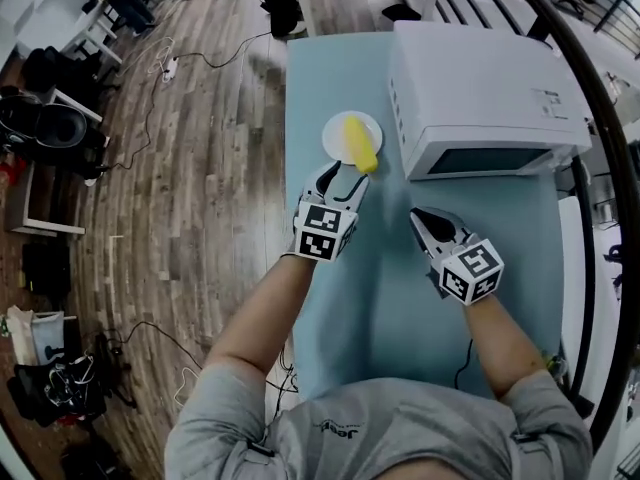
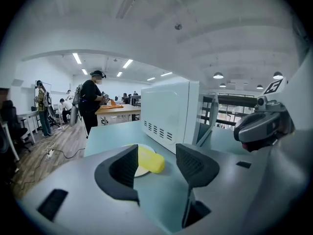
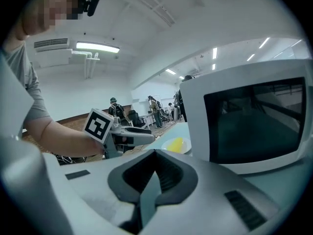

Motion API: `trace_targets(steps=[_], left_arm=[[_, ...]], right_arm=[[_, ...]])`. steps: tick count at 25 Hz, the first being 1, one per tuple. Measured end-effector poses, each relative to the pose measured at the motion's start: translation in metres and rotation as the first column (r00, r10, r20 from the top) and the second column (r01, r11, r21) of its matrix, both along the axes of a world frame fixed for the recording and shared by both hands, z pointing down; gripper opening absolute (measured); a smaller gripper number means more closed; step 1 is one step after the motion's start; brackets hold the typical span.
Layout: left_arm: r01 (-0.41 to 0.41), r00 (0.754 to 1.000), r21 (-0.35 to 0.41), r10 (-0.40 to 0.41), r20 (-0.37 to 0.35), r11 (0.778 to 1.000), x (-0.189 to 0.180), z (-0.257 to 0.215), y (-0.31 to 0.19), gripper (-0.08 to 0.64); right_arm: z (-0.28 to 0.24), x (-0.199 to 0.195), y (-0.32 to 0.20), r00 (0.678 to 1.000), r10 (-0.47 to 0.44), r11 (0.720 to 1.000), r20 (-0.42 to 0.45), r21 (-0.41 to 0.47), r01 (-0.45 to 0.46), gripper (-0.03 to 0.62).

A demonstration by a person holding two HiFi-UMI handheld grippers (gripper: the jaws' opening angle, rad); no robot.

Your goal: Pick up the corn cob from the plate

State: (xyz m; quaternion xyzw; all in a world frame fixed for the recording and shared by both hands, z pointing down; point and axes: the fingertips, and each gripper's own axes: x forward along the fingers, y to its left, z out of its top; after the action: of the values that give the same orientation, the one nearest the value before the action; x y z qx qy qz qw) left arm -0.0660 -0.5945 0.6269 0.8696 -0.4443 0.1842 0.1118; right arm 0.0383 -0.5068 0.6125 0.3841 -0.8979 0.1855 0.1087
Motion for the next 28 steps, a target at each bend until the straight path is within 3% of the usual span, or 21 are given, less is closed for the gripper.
trace_targets(steps=[9,18,28], left_arm=[[-0.010,0.988,0.020,0.006,0.152,1.000,0.034,0.057,-0.041,0.365],[0.024,0.953,0.059,-0.040,0.300,0.998,0.043,0.089,-0.065,0.376],[0.051,0.940,0.085,-0.076,0.332,0.995,0.045,0.098,-0.074,0.377]], right_arm=[[0.039,-0.008,-0.027,1.000,-0.008,1.000,0.024,-0.027,0.009,0.009],[0.060,-0.011,-0.030,0.996,-0.016,0.999,0.084,-0.048,0.020,0.009],[0.073,0.005,-0.045,0.995,0.019,1.000,0.096,-0.023,-0.017,0.009]])
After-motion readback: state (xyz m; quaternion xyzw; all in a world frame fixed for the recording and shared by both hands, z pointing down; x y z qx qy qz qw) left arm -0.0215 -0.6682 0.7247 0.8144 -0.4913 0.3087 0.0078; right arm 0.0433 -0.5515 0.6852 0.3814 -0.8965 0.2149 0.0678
